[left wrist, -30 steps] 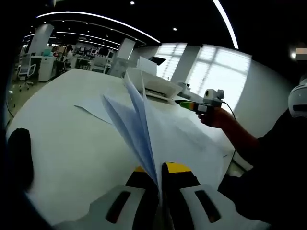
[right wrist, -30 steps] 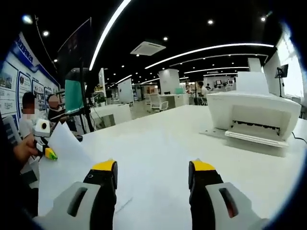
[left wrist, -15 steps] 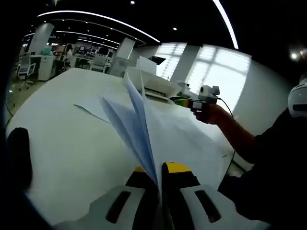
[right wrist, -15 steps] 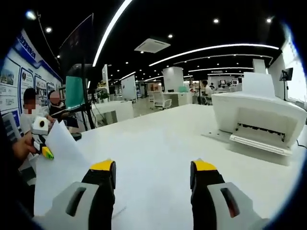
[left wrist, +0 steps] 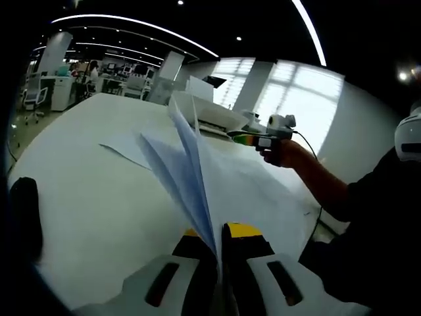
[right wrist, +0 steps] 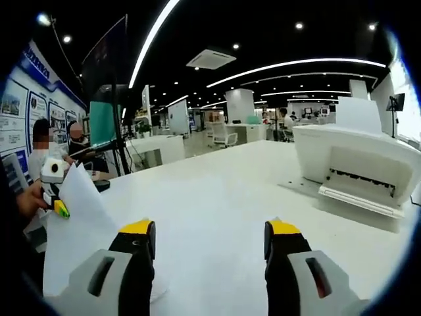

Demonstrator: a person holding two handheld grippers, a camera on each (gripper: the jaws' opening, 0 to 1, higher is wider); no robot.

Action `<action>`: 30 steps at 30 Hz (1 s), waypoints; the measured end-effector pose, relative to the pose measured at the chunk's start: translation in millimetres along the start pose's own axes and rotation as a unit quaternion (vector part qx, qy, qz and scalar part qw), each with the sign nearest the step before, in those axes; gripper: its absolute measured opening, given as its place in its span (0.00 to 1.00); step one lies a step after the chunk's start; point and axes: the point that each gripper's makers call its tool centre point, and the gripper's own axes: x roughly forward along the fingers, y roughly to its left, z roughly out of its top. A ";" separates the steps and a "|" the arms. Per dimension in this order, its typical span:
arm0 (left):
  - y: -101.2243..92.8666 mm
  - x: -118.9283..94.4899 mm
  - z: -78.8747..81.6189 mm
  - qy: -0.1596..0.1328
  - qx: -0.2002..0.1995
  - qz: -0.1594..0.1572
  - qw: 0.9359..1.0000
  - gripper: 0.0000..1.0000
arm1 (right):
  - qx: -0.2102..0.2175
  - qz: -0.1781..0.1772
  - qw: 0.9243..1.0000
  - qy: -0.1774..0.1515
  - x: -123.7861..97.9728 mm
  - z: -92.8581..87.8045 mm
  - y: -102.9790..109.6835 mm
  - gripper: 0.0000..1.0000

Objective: Organize the stack of printing papers by aligning and flattening the scattered papers on the table

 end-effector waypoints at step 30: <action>4.2 -0.8 -1.7 0.004 -0.001 -0.001 1.000 0.08 | -0.004 0.014 0.999 0.030 23.5 -12.9 4.2 0.73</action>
